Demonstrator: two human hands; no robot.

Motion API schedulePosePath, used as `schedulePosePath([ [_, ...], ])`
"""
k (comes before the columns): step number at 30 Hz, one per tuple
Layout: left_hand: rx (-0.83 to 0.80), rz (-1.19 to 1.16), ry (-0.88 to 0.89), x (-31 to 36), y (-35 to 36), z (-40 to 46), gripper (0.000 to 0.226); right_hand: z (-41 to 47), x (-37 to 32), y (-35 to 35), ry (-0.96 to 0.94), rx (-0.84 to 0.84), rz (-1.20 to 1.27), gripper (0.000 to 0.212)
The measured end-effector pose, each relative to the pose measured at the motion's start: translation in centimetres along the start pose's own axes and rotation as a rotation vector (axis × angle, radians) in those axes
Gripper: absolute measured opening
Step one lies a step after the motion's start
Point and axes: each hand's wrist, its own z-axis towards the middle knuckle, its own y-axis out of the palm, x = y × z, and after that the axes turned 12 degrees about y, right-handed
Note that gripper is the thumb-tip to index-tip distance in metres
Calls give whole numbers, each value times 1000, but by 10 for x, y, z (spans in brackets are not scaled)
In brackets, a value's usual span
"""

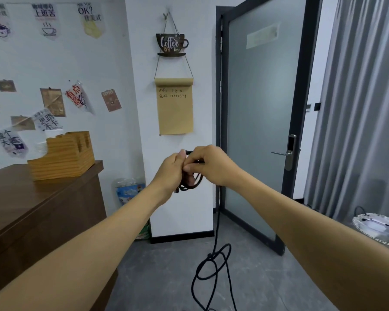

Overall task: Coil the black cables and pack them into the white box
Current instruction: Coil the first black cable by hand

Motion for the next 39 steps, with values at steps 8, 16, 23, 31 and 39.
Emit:
schedulePosePath([
  [8,-206,-183,-114,7,-4,-7,41,4,12,-10,127,131,51,32],
  [16,-437,-95,-207,12,-17,-13,42,4,37,-21,202,-91,249,26],
  [23,-89,-108,-225,-4,-30,-7,43,-1,71,-20,340,-79,310,24],
  [31,268,-222,-297,-29,-55,7,35,-8,94,-26,392,-22,130,28],
  [39,410,-236,-358,-34,-72,17,35,-12,106,-30,342,-153,-262,20],
])
